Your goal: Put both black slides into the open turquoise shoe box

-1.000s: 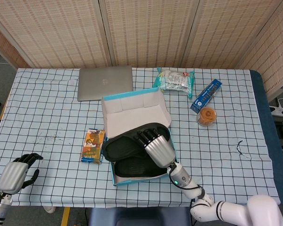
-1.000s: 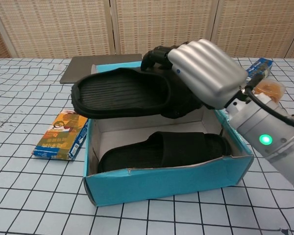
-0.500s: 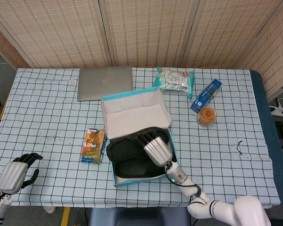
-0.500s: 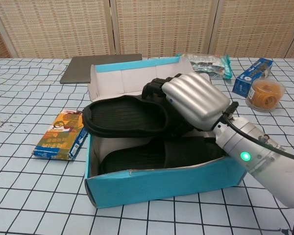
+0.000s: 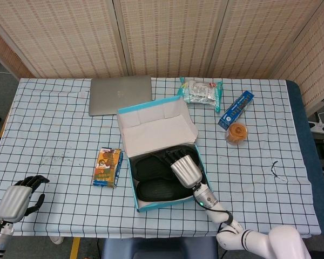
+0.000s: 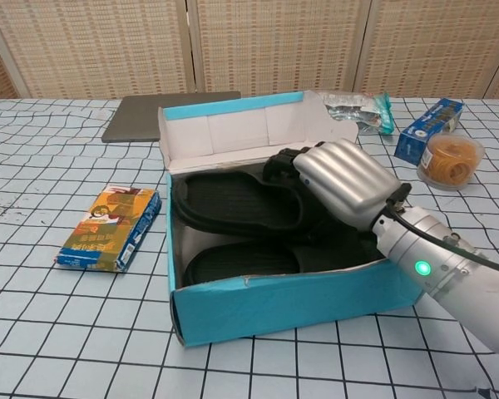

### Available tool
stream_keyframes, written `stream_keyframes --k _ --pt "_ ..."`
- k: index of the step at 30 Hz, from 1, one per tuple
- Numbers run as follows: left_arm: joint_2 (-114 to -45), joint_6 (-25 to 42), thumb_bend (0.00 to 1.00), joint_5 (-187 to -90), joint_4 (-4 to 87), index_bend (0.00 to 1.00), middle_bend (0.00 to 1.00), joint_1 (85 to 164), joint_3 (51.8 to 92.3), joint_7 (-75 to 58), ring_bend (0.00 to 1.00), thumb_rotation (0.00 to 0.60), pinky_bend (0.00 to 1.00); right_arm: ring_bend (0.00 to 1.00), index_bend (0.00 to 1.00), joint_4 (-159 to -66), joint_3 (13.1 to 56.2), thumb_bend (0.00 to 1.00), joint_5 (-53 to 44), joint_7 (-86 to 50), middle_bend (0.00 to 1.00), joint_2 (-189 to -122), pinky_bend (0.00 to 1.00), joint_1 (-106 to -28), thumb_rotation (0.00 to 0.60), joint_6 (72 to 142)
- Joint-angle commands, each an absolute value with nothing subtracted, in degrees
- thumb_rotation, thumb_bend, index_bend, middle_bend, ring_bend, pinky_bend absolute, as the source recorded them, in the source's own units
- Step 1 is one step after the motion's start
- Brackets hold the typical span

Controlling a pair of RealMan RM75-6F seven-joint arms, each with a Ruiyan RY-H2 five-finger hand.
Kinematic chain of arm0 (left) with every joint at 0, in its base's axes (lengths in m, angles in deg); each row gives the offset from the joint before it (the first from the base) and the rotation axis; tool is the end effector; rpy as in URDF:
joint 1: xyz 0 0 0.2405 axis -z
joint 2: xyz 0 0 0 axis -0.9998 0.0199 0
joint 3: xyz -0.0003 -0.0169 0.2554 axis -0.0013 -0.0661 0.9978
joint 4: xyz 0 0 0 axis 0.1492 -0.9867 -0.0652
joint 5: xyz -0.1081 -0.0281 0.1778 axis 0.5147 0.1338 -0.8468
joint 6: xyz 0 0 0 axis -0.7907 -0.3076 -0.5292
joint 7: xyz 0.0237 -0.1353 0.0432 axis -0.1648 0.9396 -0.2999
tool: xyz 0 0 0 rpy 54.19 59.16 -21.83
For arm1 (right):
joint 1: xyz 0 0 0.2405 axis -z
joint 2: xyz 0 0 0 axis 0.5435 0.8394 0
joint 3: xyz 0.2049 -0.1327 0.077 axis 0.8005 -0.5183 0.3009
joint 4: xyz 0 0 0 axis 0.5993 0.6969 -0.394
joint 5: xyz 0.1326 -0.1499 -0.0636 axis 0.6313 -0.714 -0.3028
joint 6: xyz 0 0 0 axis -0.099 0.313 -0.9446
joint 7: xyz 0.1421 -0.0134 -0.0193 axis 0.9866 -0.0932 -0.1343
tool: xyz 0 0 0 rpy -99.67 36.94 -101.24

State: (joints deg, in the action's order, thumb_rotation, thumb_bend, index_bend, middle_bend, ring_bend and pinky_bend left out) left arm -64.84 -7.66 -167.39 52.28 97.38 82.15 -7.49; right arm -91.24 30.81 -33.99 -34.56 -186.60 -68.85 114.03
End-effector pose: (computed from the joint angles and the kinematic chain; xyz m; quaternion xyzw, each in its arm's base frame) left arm -0.3250 0.1845 0.1227 -0.6687 -0.3757 -0.3473 0.5395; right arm -0.1449 -0.3005 -0.1006 0.7551 -0.2095 0.4494 0.4290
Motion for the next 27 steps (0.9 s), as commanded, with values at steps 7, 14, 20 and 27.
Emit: stream_keyframes --k 7,14,20,27 --pt "-64.8 -7.7 0.47 -167.4 52.4 0.31 0.28 97.4 82.1 -7.3 0.27 0.600 0.42 0.41 0.49 -97.2 30.3 0.06 -32.1 -34.4 0.53 -182.9 0.52 -68.8 0.600 110.9" --pt "-64.9 -7.4 0.47 -167.2 52.4 0.31 0.28 97.4 82.1 -7.4 0.27 0.600 0.42 0.05 0.20 -105.2 30.3 0.05 -32.6 -29.7 0.24 -177.9 0.15 -69.0 0.600 110.9" --pt "-64.9 -7.3 0.47 -167.2 52.4 0.31 0.28 97.4 82.2 -7.7 0.27 0.600 0.42 0.00 0.11 -113.2 30.4 0.05 -33.5 -27.5 0.12 -172.5 0.08 -68.6 0.600 112.3" --pt "-65.1 -6.9 0.47 -166.8 52.3 0.31 0.28 97.5 82.2 -7.8 0.27 0.600 0.41 0.00 0.03 -119.6 30.9 0.05 -32.6 -27.5 0.06 -167.6 0.05 -68.2 0.600 112.0"
